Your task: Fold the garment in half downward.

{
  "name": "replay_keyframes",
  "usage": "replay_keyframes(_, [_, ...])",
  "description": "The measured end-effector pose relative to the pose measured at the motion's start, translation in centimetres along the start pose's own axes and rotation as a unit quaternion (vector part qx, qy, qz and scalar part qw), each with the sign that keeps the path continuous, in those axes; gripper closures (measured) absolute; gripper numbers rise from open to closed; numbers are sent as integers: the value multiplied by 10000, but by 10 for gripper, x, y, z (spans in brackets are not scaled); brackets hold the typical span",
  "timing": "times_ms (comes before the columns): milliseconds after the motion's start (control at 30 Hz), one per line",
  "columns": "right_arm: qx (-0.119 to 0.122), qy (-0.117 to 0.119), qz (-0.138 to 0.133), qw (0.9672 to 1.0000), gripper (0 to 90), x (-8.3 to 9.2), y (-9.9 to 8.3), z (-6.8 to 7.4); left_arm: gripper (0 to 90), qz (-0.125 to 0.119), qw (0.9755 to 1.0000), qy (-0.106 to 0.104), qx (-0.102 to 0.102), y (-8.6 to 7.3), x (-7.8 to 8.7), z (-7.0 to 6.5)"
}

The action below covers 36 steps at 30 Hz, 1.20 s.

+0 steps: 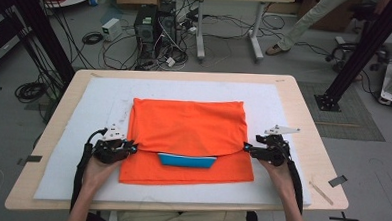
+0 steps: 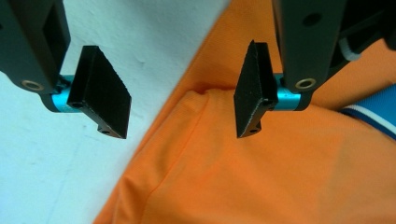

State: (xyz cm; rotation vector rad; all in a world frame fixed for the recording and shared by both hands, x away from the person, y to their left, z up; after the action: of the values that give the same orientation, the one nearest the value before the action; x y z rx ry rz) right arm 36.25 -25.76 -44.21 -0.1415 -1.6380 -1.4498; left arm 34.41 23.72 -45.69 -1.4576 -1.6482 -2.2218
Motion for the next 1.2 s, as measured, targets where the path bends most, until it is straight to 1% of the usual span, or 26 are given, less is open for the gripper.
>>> replay_keyframes(67, [-8, 15, -21, 10000, 376, 1, 0, -2, 819, -87, 9999, -32, 43, 1, 2, 0])
replay_keyframes(133, [-6, 69, 17, 10000, 387, 2, -1, -2, 827, -116, 9999, -44, 80, 1, 3, 1])
replay_keyframes(200, [163, 77, 64, 9998, 398, 1, -1, 3, 826, -193, 9996, -105, 182, 0, 4, 2])
replay_keyframes(300, [489, -17, 169, 9987, 420, -2, -2, 14, 825, -169, 9996, -146, 191, -1, 4, 3])
replay_keyframes(333, [489, -17, 169, 9987, 420, -2, -2, 14, 825, -169, 9996, -146, 191, -1, 4, 3])
replay_keyframes(400, [689, -91, 211, 9974, 453, -4, -2, 20, 825, -153, 9996, -134, 182, -1, 3, 3])
replay_keyframes(467, [829, -77, 246, 9962, 497, -7, -1, 24, 824, -157, 9996, -132, 206, -2, 2, 2])
replay_keyframes(500, [897, -24, 330, 9954, 505, -12, 0, 27, 823, -181, 9994, -149, 253, -3, 2, 3])
replay_keyframes(533, [938, -50, 401, 9948, 516, -15, 1, 28, 823, -181, 9994, -149, 253, -3, 2, 3])
replay_keyframes(567, [937, -97, 482, 9944, 524, -18, 1, 28, 823, -179, 9993, -167, 277, -4, 1, 3])
replay_keyframes(600, [937, -97, 482, 9944, 524, -18, 1, 28, 823, -179, 9993, -167, 277, -4, 1, 3])
replay_keyframes(633, [948, -164, 557, 9938, 537, -21, 1, 28, 823, -181, 9992, -191, 287, -4, 1, 4])
replay_keyframes(667, [903, -195, 631, 9937, 572, -24, 1, 27, 823, -172, 9992, -191, 296, -4, 1, 4])
replay_keyframes(700, [877, -164, 633, 9940, 630, -27, 1, 26, 824, -222, 9990, -207, 329, -5, 1, 4])
replay_keyframes(733, [877, -164, 633, 9940, 630, -27, 1, 26, 825, -222, 9990, -207, 329, -5, 1, 4])
replay_keyframes(767, [888, -171, 614, 9940, 712, -26, 2, 26, 825, -288, 9987, -230, 353, -5, 2, 5])
replay_keyframes(800, [864, -187, 617, 9942, 748, -26, 2, 25, 827, -288, 9987, -230, 353, -5, 2, 5])
replay_keyframes(833, [864, -187, 617, 9942, 748, -26, 2, 25, 827, -292, 9987, -236, 352, -5, 3, 5])
replay_keyframes(867, [848, -172, 623, 9943, 782, -25, 2, 25, 828, -349, 9983, -247, 387, -5, 4, 5])
replay_keyframes(900, [866, -114, 584, 9945, 851, -23, 2, 24, 831, -394, 9981, -269, 388, -4, 6, 5])
replay_keyframes(1000, [907, -61, 501, 9946, 867, -18, 3, 25, 832, -414, 9981, -283, 347, -5, 10, 4])
replay_keyframes(1033, [901, -55, 483, 9947, 869, -16, 3, 26, 832, -454, 9979, -310, 330, -5, 14, 3])
replay_keyframes(1067, [849, -29, 477, 9952, 872, -14, 2, 26, 832, -445, 9980, -341, 305, -5, 17, 3])
replay_keyframes(1133, [813, 30, 418, 9958, 874, -10, 1, 26, 833, -468, 9978, -361, 313, -5, 19, 2])
replay_keyframes(1167, [797, 77, 383, 9961, 874, -8, 0, 25, 833, -508, 9974, -412, 298, -6, 23, 1])
replay_keyframes(1200, [797, 77, 383, 9961, 874, -8, 0, 25, 833, -508, 9974, -412, 298, -6, 23, 1])
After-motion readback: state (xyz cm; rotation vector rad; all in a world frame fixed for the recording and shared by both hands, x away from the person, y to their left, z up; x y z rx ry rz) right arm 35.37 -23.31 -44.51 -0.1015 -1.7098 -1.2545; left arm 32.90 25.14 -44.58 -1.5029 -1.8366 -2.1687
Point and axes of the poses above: each handheld gripper's, and its own axes: x roughly backward along the jaws, y roughly out of its top, z roughly to its left, the point moved 2 cm from there along -x, roughly forward along the jaws, and after that the axes turned 3 degrees about z, right-handed, at the moved point
